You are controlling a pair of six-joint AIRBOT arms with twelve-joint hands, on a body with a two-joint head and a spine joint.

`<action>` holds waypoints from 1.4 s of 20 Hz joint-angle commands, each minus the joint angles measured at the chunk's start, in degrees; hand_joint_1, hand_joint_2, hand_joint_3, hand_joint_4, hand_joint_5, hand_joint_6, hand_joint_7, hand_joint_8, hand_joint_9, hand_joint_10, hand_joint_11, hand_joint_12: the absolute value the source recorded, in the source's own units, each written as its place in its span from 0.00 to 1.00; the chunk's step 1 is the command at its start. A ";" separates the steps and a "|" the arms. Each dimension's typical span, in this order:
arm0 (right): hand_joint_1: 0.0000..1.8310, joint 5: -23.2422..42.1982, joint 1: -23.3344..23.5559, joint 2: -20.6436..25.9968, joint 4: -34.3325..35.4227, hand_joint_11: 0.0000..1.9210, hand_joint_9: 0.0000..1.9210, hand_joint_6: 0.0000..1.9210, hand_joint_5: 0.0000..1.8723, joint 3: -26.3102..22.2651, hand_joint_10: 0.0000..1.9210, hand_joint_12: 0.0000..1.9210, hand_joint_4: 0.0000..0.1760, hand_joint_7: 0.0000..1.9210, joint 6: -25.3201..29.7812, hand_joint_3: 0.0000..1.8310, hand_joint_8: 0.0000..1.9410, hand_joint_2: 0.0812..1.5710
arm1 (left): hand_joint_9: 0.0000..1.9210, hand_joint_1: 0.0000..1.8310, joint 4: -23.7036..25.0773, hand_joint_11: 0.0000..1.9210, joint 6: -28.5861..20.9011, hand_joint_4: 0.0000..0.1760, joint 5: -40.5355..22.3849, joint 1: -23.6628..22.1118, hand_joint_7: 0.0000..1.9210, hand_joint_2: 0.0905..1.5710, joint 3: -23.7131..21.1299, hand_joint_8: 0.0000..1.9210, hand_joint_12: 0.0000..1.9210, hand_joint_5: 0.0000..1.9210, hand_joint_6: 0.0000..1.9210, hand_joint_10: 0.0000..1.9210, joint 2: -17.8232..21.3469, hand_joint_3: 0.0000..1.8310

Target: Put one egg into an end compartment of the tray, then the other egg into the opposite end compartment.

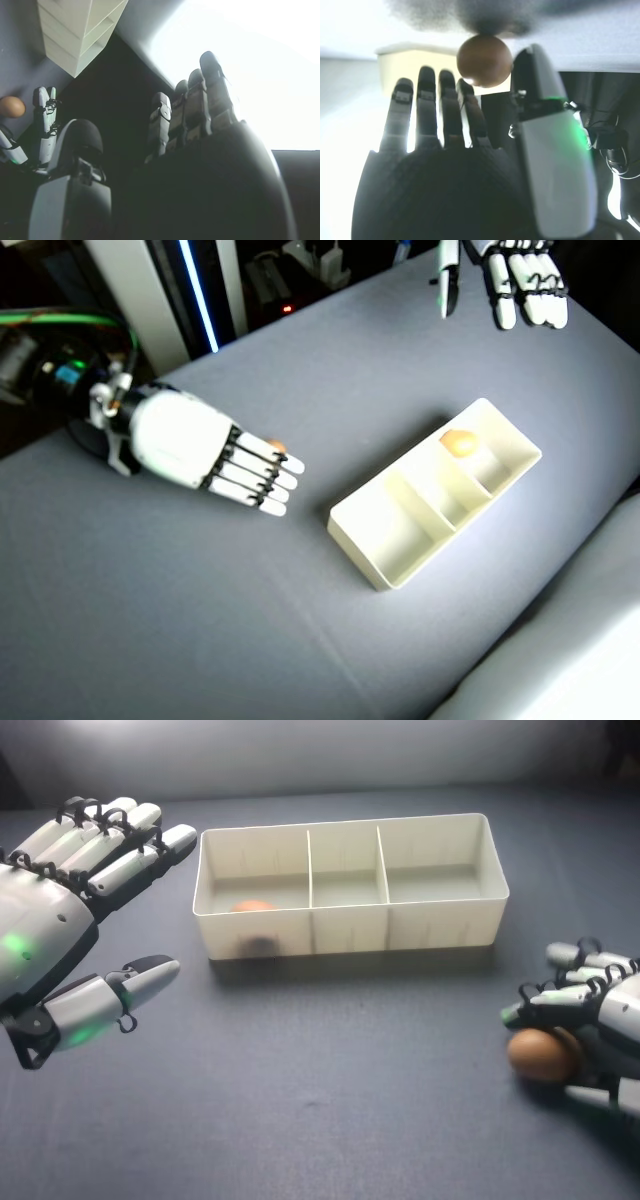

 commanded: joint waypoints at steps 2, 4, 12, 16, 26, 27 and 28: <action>0.67 5.05 1.62 0.05 -0.26 0.49 0.52 0.66 0.35 0.34 0.66 0.84 0.00 0.46 0.02 0.00 0.70 0.77 | 0.00 0.24 -0.05 0.00 -0.25 0.40 -8.56 0.25 0.03 0.86 -0.32 0.00 0.23 0.05 0.00 0.00 0.99 0.00; 0.67 5.79 2.68 0.11 -1.00 0.45 0.47 0.69 0.33 0.33 0.80 0.92 0.00 0.43 -0.21 0.00 0.75 0.78 | 0.02 0.24 -0.29 0.00 -0.28 0.32 -9.51 1.17 0.04 0.86 -0.72 0.00 0.37 0.06 0.00 0.00 1.58 0.00; 0.64 11.14 10.77 2.91 -5.18 0.36 0.42 0.74 0.32 0.64 0.76 0.94 0.00 0.42 0.68 0.00 0.75 0.80 | 0.02 0.25 -2.08 0.00 -0.95 0.04 -12.35 4.88 0.04 0.87 -1.84 0.00 0.31 0.08 0.00 0.00 2.20 0.00; 0.66 7.14 17.48 0.05 -5.20 0.45 0.48 0.69 0.33 5.53 0.83 0.97 0.00 0.42 0.66 0.00 0.79 0.80 | 0.01 0.29 -2.63 0.00 -1.34 0.32 -12.10 5.51 0.03 0.86 -1.83 0.00 0.22 0.08 0.00 0.00 1.77 0.00; 0.71 -10.22 29.09 -11.89 -0.65 0.38 0.41 0.72 0.27 21.42 0.84 0.95 0.00 0.37 -2.61 0.00 0.77 0.80 | 0.02 0.23 -3.05 0.00 -5.00 0.26 -11.20 6.93 0.04 0.87 0.12 0.00 0.30 0.10 0.00 0.01 -1.56 0.00; 0.57 -10.82 29.13 -12.37 -0.09 0.16 0.18 0.51 0.08 22.18 0.66 0.96 0.00 0.18 -2.61 0.00 0.47 0.77 | 0.03 0.22 -2.97 0.00 -5.36 0.29 -11.14 6.92 0.05 0.87 0.31 0.00 0.35 0.09 0.00 0.01 -1.78 0.00; 0.52 -11.06 29.14 -12.49 0.45 0.03 0.09 0.29 0.05 22.52 0.55 0.94 0.00 0.12 -2.61 0.00 0.29 0.75 | 0.03 0.22 -2.94 0.00 -5.43 0.38 -11.13 6.91 0.05 0.87 0.34 0.00 0.32 0.08 0.00 0.00 -1.86 0.00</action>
